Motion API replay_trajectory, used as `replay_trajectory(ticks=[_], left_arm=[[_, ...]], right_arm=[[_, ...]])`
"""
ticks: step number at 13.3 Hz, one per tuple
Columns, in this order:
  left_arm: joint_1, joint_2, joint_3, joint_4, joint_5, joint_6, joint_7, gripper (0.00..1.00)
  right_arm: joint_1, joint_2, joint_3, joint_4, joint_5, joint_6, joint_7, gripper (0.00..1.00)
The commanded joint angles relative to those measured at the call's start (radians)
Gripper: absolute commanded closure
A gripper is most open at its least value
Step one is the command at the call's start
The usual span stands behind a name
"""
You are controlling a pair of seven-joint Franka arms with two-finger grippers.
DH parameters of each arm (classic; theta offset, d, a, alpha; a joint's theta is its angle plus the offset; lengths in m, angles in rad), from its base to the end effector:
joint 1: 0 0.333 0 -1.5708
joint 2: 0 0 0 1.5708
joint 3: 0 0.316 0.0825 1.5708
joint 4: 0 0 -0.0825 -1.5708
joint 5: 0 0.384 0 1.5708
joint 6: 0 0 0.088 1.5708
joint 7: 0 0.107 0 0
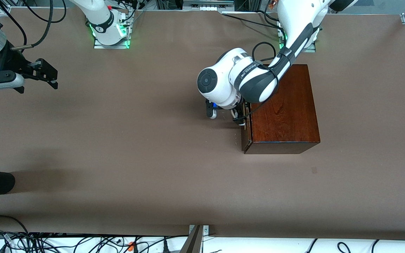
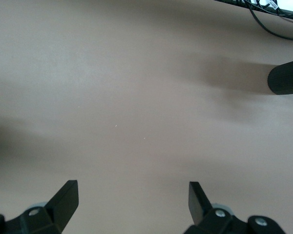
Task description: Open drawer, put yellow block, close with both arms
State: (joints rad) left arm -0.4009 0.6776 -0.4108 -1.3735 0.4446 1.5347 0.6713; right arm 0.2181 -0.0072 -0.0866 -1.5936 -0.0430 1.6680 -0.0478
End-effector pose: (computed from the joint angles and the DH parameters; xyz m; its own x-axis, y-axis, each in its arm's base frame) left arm 0.5297 -0.4137 0.3128 -0.0174 -0.8974 -0.4409 -0.9858 -0.0582 0.1573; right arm 0.5576 0.0693 0.6267 0.9801 0.1819 0.0793 0.1787 -0.9828 0.0462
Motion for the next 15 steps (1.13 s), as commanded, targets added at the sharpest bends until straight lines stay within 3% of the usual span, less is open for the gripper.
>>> replay_trajectory(ticks=[1,5,7,12,15], left_arm=[[0.034,-0.033,0.003,-0.038,0.043,-0.038,0.011,0.0],[0.037,-0.029,0.0,-0.027,0.042,-0.021,-0.005,0.0],[-0.007,-0.026,-0.005,-0.006,0.036,-0.009,-0.103,0.0],[-0.098,-0.023,-0.011,0.172,0.022,0.007,-0.422,0.0],[-0.102,-0.082,-0.016,0.197,0.017,-0.004,-0.567,0.0]], right_arm=[[0.004,-0.002,-0.001,0.015,-0.014,-0.014,0.008,0.0],[0.003,0.0,-0.001,0.015,-0.014,-0.013,0.008,0.0],[0.004,0.0,-0.001,0.015,-0.014,-0.01,0.008,0.0],[0.003,0.0,-0.001,0.015,-0.012,-0.011,0.006,0.0],[0.003,0.0,-0.001,0.015,-0.011,-0.011,0.006,0.0]])
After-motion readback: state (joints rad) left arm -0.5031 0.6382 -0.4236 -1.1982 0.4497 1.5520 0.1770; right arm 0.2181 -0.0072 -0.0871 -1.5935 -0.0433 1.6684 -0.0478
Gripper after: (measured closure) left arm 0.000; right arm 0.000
